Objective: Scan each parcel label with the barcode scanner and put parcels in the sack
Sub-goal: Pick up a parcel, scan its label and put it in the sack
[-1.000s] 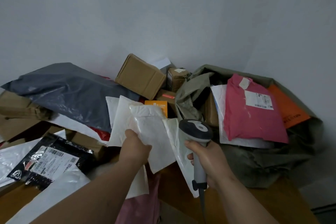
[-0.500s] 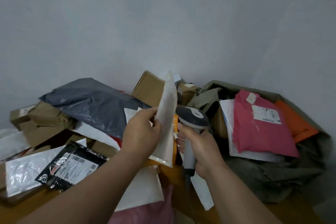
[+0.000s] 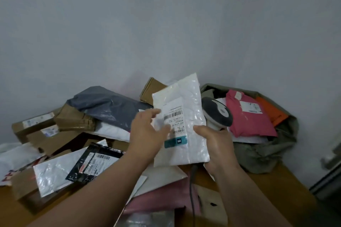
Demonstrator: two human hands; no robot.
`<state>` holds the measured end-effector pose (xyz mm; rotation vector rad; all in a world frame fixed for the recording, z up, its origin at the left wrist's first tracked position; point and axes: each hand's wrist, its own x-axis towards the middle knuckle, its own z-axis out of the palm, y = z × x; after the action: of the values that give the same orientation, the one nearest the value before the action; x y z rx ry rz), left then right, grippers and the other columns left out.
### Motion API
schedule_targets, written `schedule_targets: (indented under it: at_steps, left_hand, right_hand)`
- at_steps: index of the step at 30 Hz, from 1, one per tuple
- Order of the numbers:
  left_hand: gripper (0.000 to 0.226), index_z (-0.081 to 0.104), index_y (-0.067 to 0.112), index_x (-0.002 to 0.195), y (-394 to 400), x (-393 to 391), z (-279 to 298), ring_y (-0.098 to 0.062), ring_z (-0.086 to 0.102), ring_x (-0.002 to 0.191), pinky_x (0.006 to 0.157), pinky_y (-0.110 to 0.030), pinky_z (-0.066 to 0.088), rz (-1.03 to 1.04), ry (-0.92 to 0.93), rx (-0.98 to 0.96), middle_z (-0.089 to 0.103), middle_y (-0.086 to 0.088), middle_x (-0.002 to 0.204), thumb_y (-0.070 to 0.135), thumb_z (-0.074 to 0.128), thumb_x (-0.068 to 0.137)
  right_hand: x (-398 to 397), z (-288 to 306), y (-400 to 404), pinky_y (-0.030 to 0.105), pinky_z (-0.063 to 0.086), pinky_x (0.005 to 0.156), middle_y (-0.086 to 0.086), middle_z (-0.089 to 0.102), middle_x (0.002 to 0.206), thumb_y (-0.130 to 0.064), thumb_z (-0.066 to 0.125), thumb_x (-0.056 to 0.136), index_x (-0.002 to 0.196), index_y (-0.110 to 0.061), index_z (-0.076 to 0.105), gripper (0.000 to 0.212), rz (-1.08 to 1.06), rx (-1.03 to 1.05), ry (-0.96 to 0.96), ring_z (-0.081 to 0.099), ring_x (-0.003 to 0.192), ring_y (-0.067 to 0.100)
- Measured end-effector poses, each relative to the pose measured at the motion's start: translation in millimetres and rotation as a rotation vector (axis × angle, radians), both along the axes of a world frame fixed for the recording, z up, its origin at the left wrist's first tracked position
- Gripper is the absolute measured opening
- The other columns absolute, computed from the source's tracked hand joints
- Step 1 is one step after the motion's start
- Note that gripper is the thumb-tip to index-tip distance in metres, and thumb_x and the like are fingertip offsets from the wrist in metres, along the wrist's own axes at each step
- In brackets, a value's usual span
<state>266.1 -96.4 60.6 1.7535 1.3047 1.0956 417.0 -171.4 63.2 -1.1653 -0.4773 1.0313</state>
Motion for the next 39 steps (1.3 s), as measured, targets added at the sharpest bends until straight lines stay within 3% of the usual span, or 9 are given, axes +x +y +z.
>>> schedule_targets:
  at_steps: [3, 5, 7, 12, 15, 20, 27, 30, 39]
  left_hand:
    - [0.081, 0.040, 0.022, 0.146, 9, -36, -9, -0.027, 0.046, 0.132, 0.107, -0.047, 0.041, 0.076, -0.122, -0.419, 0.044, -0.002, 0.148, 0.039, 0.081, 0.078]
    - [0.066, 0.049, 0.016, 0.140, 7, -56, -15, -0.031, 0.058, 0.122, 0.098, -0.044, 0.046, -0.055, -0.337, -0.721, 0.060, -0.005, 0.137, 0.038, 0.076, 0.084]
    - [0.036, 0.060, 0.006, 0.126, 0, -69, -18, -0.032, 0.069, 0.103, 0.086, -0.043, 0.054, -0.146, -0.467, -0.816, 0.074, -0.013, 0.112, 0.021, 0.065, 0.094]
    - [0.019, 0.062, 0.001, 0.114, -7, -91, -7, -0.032, 0.073, 0.089, 0.070, -0.042, 0.058, -0.067, -0.637, -0.716, 0.076, -0.016, 0.102, 0.001, 0.051, 0.099]
    - [0.020, 0.060, 0.000, 0.115, -3, -102, 3, -0.033, 0.072, 0.091, 0.065, -0.041, 0.061, 0.047, -0.698, -0.640, 0.074, -0.018, 0.105, -0.001, 0.053, 0.097]
    - [0.007, 0.063, 0.005, 0.099, -2, -107, 16, -0.033, 0.073, 0.091, 0.078, -0.047, 0.059, 0.157, -0.736, -0.540, 0.076, -0.014, 0.100, 0.002, 0.059, 0.095]
    - [0.008, 0.060, 0.007, 0.095, 0, -102, 20, -0.029, 0.075, 0.085, 0.075, -0.045, 0.059, 0.165, -0.769, -0.468, 0.077, -0.011, 0.091, 0.003, 0.055, 0.098]
    - [0.007, 0.060, 0.008, 0.096, 1, -102, 21, -0.028, 0.075, 0.082, 0.069, -0.042, 0.059, 0.168, -0.767, -0.446, 0.077, -0.010, 0.091, 0.004, 0.055, 0.099]
    - [0.007, 0.061, 0.007, 0.100, 5, -103, 23, -0.027, 0.075, 0.084, 0.069, -0.041, 0.059, 0.182, -0.768, -0.426, 0.077, -0.010, 0.094, 0.005, 0.055, 0.099]
  right_hand:
    - [-14, -2, -16, 0.065, 0.053, 0.085, 0.024, 0.073, 0.105, 0.002, 0.065, 0.085, 0.113, 0.003, 0.069, 0.029, 0.048, 0.015, 0.067, 0.071, 0.094, 0.045]
    - [-23, -3, -22, 0.065, 0.053, 0.087, 0.025, 0.073, 0.106, 0.001, 0.066, 0.083, 0.112, 0.004, 0.069, 0.030, 0.087, 0.013, 0.089, 0.071, 0.094, 0.046]
    - [-32, -4, -23, 0.066, 0.052, 0.088, 0.026, 0.072, 0.107, 0.001, 0.068, 0.080, 0.113, 0.004, 0.069, 0.033, 0.111, 0.016, 0.086, 0.071, 0.095, 0.046]
    - [-47, -1, -21, 0.052, 0.056, 0.087, 0.015, 0.075, 0.109, -0.023, 0.081, 0.069, 0.116, -0.007, 0.070, 0.051, 0.075, 0.080, -0.016, 0.072, 0.099, 0.032]
    - [-46, 1, -21, 0.035, 0.056, 0.064, 0.006, 0.076, 0.082, -0.035, 0.081, 0.064, 0.101, -0.008, 0.072, 0.047, 0.032, 0.038, -0.135, 0.073, 0.072, 0.020]
    - [-43, 3, -24, 0.037, 0.049, 0.064, 0.004, 0.066, 0.059, -0.021, 0.081, 0.078, 0.079, -0.010, 0.071, 0.015, 0.050, -0.015, -0.280, 0.061, 0.060, 0.022]
    - [-54, 8, -35, 0.027, 0.047, 0.052, 0.002, 0.062, 0.059, -0.012, 0.078, 0.082, 0.087, -0.010, 0.070, 0.010, 0.293, 0.008, -0.440, 0.056, 0.056, 0.016]
    - [-61, 9, -37, 0.019, 0.044, 0.049, -0.005, 0.062, 0.056, -0.010, 0.078, 0.081, 0.073, -0.017, 0.069, 0.014, 0.362, 0.012, -0.456, 0.055, 0.055, 0.012]
    - [-66, 14, -39, 0.018, 0.046, 0.052, -0.008, 0.064, 0.057, -0.018, 0.080, 0.081, 0.076, -0.023, 0.071, 0.011, 0.433, -0.019, -0.434, 0.056, 0.061, 0.014]
